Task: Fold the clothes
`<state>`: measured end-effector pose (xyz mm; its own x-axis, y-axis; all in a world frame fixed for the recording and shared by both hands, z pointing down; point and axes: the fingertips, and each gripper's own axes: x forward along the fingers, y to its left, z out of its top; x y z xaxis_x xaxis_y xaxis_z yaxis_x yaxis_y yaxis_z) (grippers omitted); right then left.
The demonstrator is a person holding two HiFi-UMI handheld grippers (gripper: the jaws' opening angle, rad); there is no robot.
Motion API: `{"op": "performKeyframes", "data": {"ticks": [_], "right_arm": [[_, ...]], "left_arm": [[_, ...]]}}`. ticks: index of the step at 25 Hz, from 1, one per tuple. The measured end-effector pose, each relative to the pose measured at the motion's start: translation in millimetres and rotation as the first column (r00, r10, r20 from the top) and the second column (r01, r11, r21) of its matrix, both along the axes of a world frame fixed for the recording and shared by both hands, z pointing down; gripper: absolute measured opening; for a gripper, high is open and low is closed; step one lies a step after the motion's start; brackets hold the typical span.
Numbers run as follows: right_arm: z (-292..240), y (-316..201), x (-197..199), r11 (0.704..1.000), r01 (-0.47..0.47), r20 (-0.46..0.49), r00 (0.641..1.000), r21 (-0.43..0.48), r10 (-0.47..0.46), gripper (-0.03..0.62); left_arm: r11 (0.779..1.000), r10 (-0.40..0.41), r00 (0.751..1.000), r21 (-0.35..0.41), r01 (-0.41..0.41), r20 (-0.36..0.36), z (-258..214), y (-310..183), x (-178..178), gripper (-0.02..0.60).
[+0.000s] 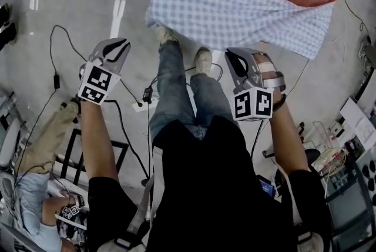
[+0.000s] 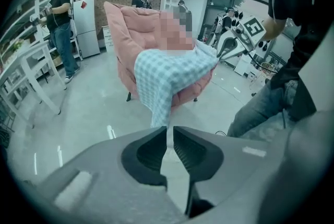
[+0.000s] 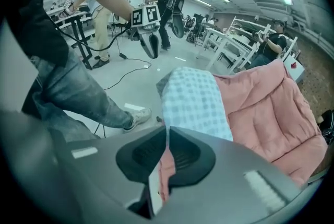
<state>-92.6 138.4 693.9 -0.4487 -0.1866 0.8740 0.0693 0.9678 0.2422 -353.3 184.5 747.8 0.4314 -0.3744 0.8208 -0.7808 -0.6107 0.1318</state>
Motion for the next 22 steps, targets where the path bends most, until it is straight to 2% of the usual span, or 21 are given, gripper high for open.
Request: {"op": "performKeyframes", "data": {"ticks": [3, 5, 11, 17, 20, 22], "right_arm": [[5.8, 7.7, 4.5, 1.000, 0.016, 0.008, 1.000, -0.001, -0.016, 0.028], [13.6, 14.0, 8.0, 1.000, 0.023, 0.013, 1.000, -0.018, -0.023, 0.072], [22.8, 19.5, 33.0, 0.999, -0.003, 0.039, 0.999, -0.033, 0.004, 0.078], [-11.8, 5.2, 84.9, 0.992, -0.129, 0.074, 0.989, -0.007, 0.129, 0.077], [-57.8, -10.4, 128.2, 0.974, -0.223, 0.086, 0.972, 0.028, 0.220, 0.077], [-97.9, -11.9, 162.5, 0.961, -0.274, 0.091, 0.958, 0.033, 0.270, 0.077]], "left_arm": [[1.000, -0.008, 1.000, 0.029, 0.008, -0.020, -12.5, -10.0, 11.5, 0.046], [0.999, 0.004, 1.000, 0.044, -0.003, -0.023, -19.6, -16.7, 19.8, 0.046], [0.995, 0.065, 0.998, 0.084, -0.063, -0.019, -36.6, -31.4, 57.9, 0.046], [0.982, 0.153, 0.988, 0.115, -0.149, -0.024, -72.1, -50.8, 115.0, 0.048], [0.966, 0.222, 0.975, 0.147, -0.215, -0.032, -113.9, -72.0, 162.2, 0.051], [0.960, 0.245, 0.968, 0.156, -0.232, -0.064, -152.2, -76.9, 201.4, 0.051]]}}
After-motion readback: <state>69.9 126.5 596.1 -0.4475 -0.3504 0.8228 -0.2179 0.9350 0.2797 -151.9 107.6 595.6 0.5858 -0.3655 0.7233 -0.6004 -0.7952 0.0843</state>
